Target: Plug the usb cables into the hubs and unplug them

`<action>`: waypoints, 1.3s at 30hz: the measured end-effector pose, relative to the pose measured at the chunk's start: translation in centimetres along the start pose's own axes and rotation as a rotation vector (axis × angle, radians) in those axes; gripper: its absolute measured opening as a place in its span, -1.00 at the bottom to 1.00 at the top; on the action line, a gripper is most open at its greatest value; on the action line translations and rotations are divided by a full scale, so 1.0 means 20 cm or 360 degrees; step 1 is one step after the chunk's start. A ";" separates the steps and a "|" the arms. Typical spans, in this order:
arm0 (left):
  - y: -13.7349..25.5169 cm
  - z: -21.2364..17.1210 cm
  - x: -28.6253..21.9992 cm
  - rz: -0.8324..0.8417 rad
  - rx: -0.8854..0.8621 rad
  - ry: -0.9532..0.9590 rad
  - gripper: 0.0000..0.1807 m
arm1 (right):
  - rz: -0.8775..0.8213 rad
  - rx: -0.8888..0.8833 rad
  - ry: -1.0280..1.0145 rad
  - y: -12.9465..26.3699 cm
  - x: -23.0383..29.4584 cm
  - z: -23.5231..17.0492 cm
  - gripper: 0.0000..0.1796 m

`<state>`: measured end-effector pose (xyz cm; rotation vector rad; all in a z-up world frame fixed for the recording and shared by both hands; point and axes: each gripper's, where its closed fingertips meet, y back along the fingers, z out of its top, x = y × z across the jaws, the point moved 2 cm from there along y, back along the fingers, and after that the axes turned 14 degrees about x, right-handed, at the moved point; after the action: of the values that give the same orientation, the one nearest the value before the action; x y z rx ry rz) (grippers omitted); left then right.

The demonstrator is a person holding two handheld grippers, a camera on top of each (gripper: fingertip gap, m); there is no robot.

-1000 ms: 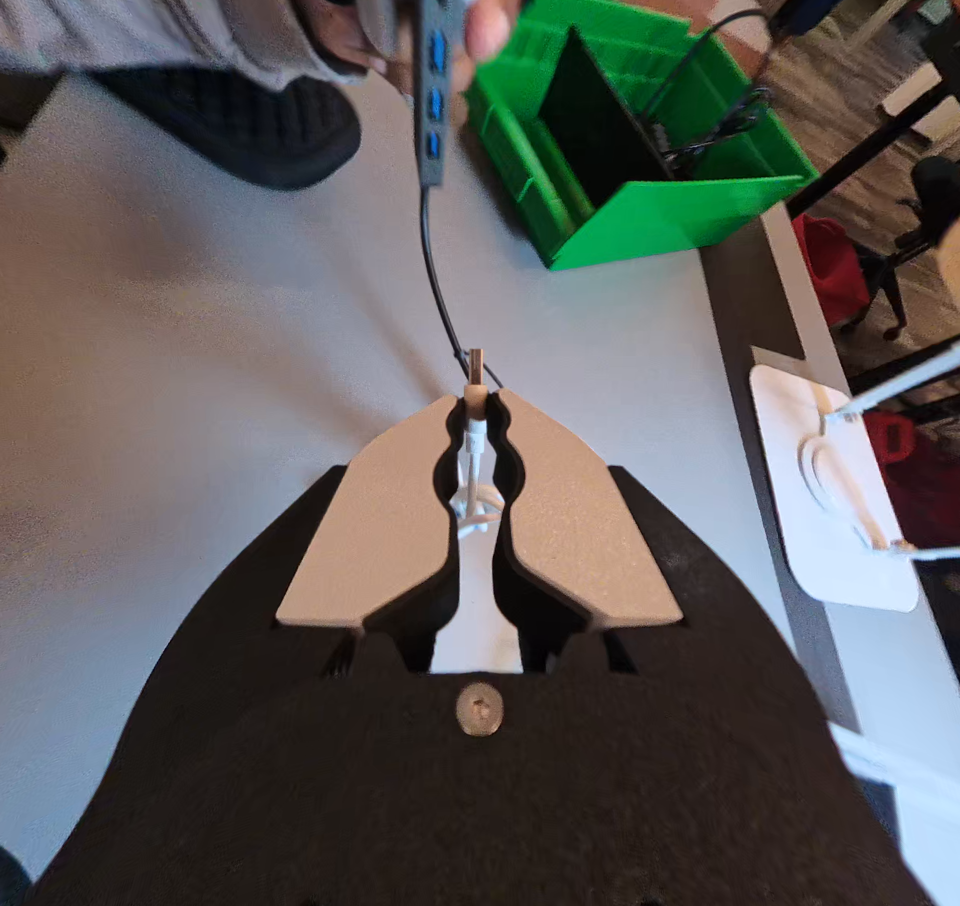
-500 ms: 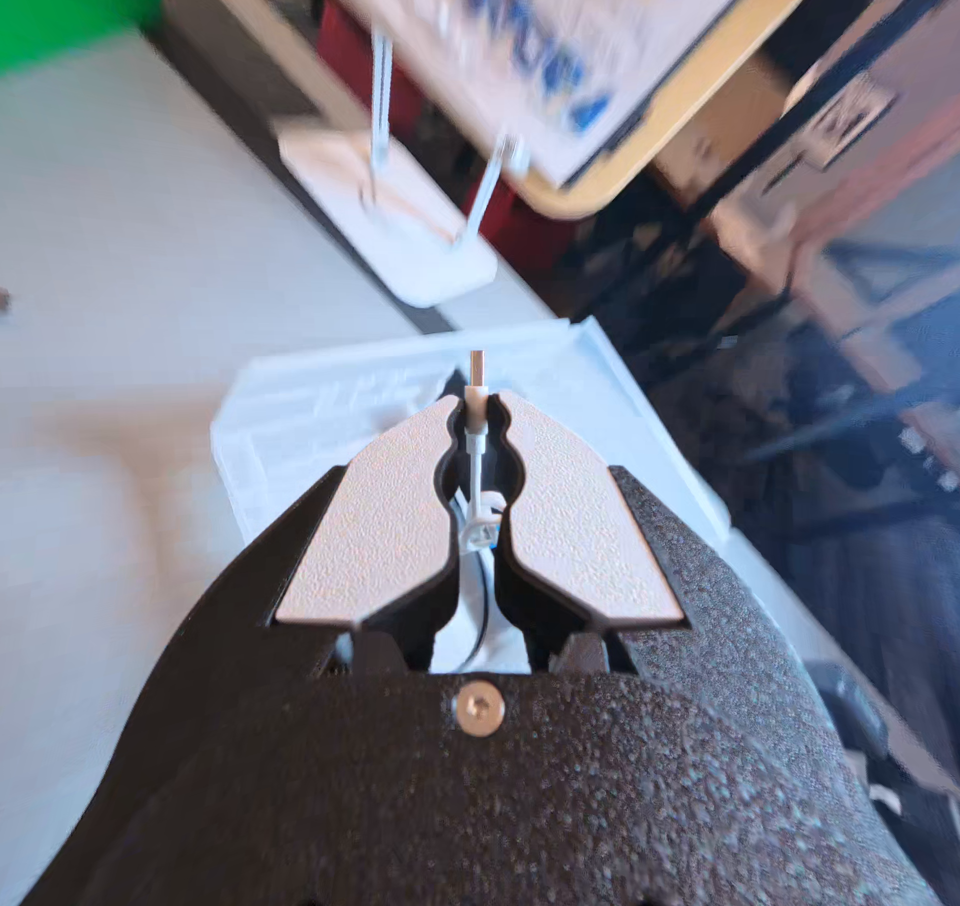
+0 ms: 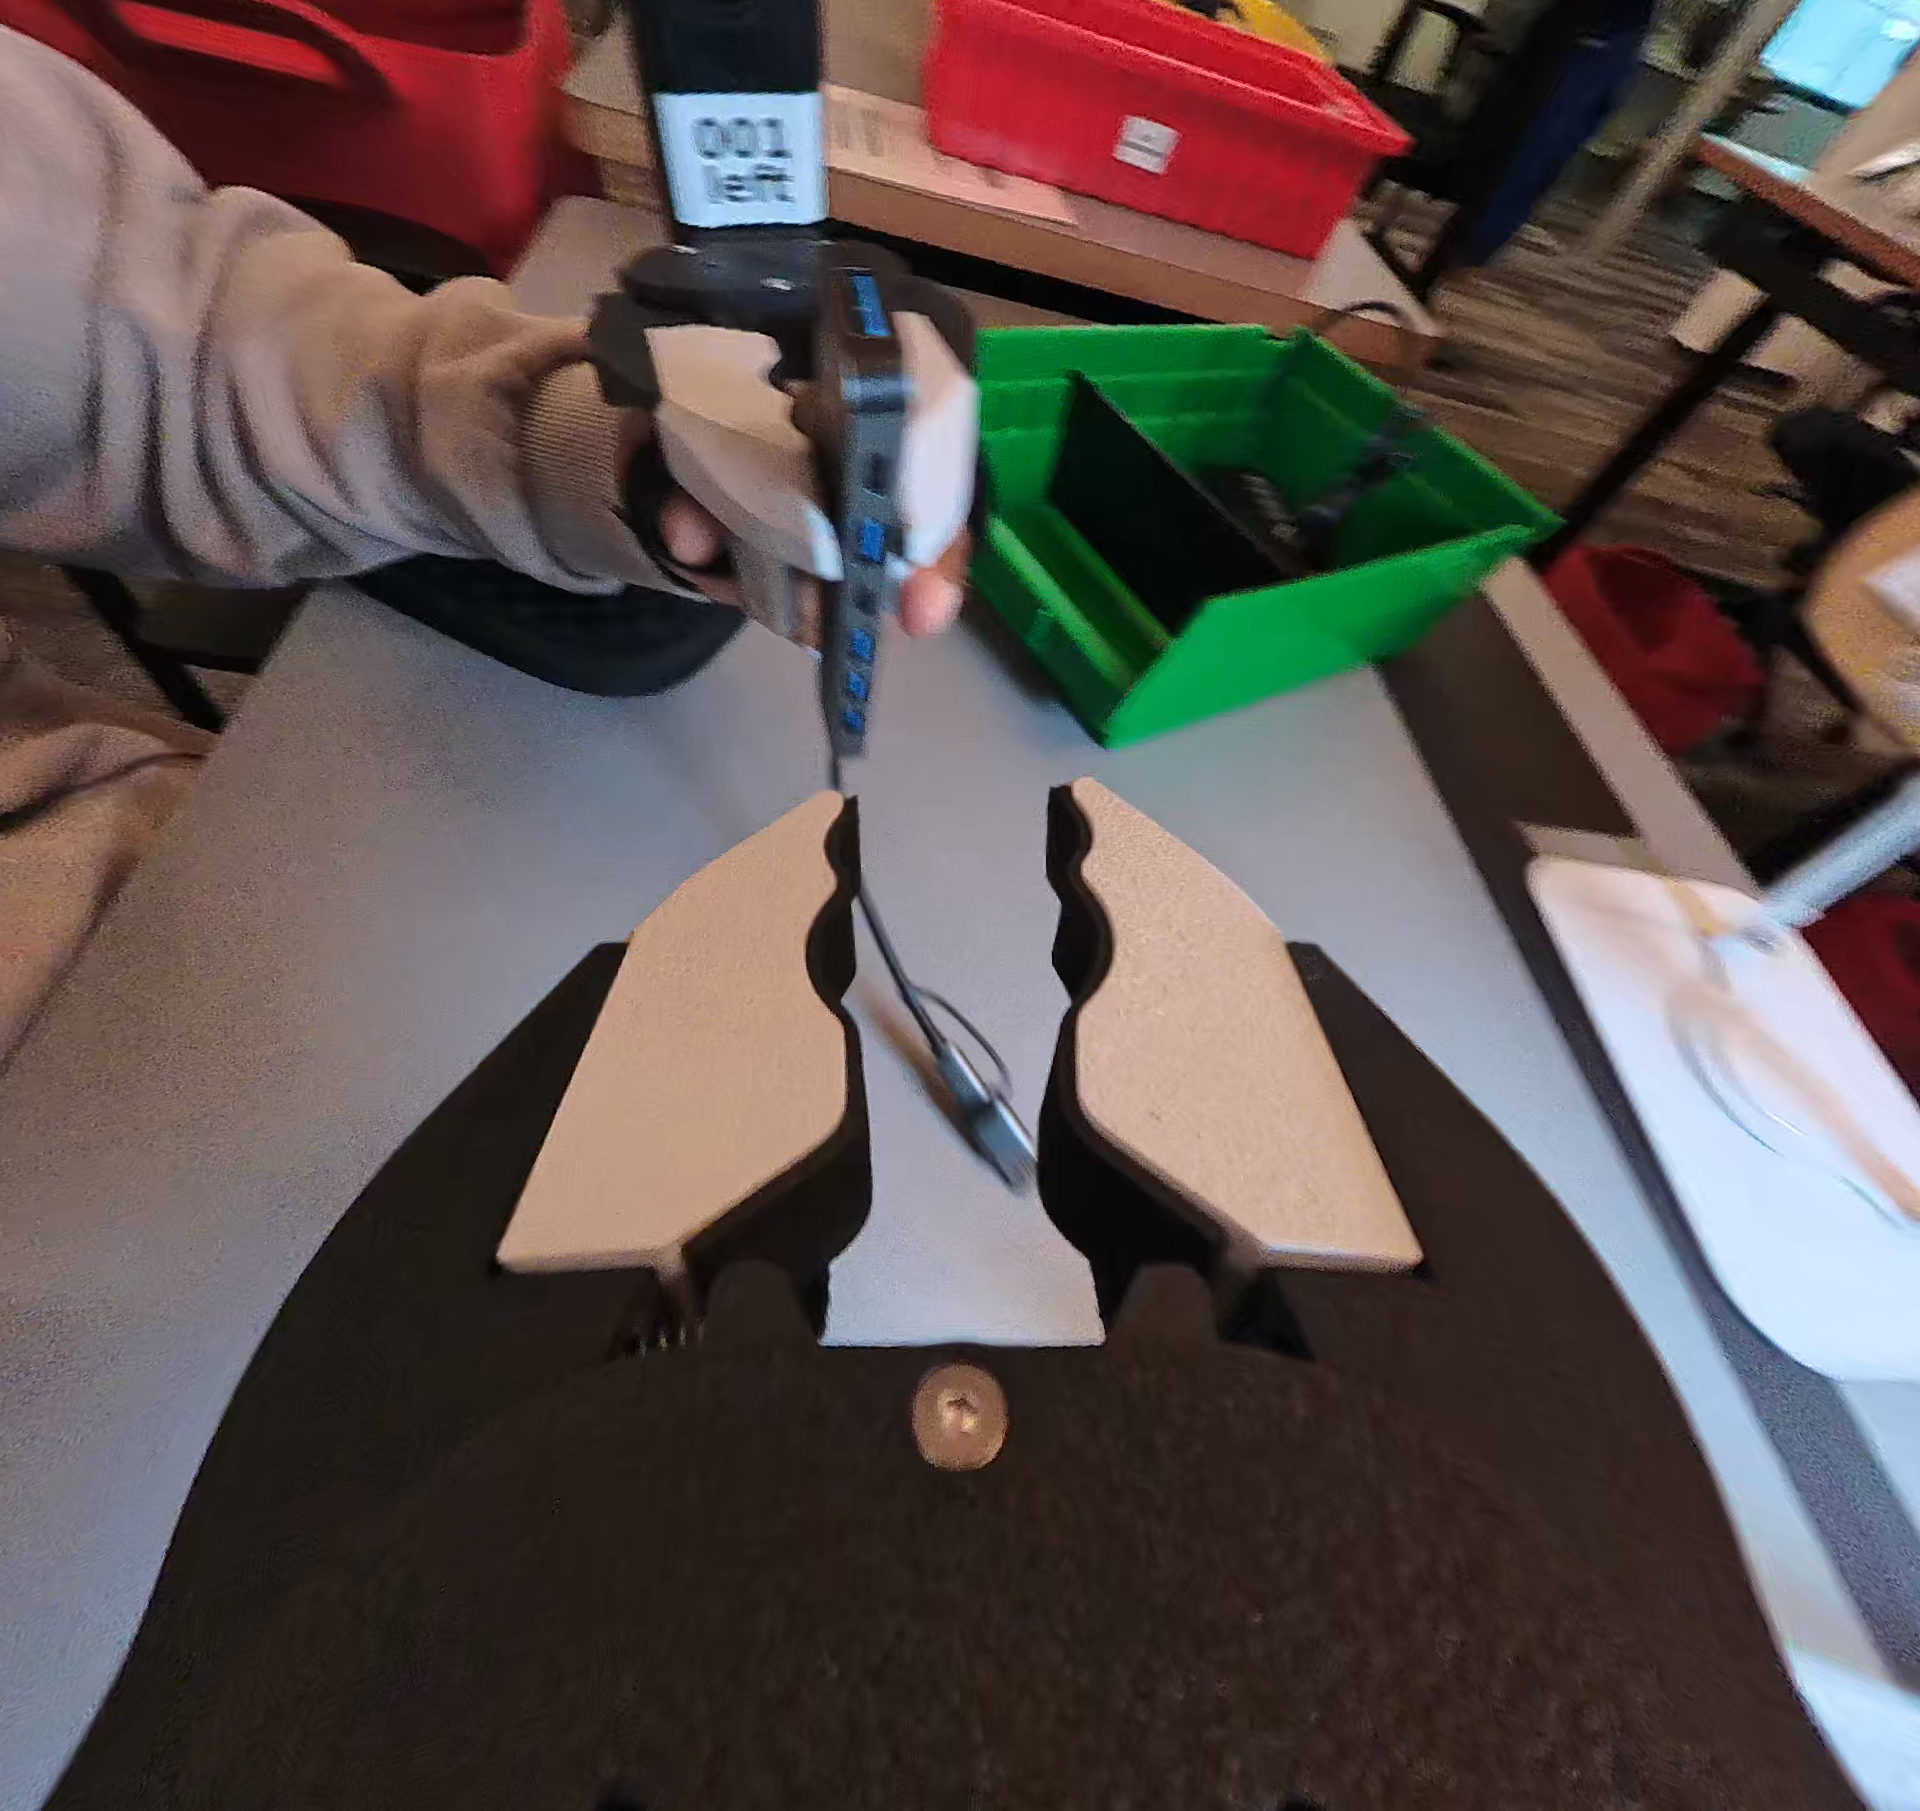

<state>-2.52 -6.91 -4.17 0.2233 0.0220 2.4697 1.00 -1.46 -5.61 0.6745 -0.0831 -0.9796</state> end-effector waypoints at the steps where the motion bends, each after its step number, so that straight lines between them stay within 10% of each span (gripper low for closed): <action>1: -0.01 0.01 -0.01 -0.0012 -0.0019 0.0002 -0.88 | 0.0051 -0.0014 0.0010 -0.09 0.06 0.02 -0.61; 8: 0.05 0.09 0.01 0.0064 -0.0161 0.0044 -0.80 | 0.0010 -0.0202 -0.0032 -0.27 0.11 0.09 -0.88; 17: 0.11 -0.04 0.18 0.0272 0.0021 0.0124 -0.81 | -0.0848 0.0144 0.0042 0.53 -0.63 0.13 -0.88; 26: 0.03 -0.15 0.15 0.0264 0.0206 0.0077 -0.97 | -0.1029 0.0404 -0.0189 0.68 -1.35 -0.45 -0.87; 39: -0.02 -0.27 0.14 0.0222 0.0360 0.0068 -0.98 | -0.0905 0.1286 -0.0539 0.65 -1.41 -1.20 -0.73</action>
<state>-5.41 -4.61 -9.14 0.2766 0.3147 2.6094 2.99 37.38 -10.96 1.3042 -0.6378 -1.6241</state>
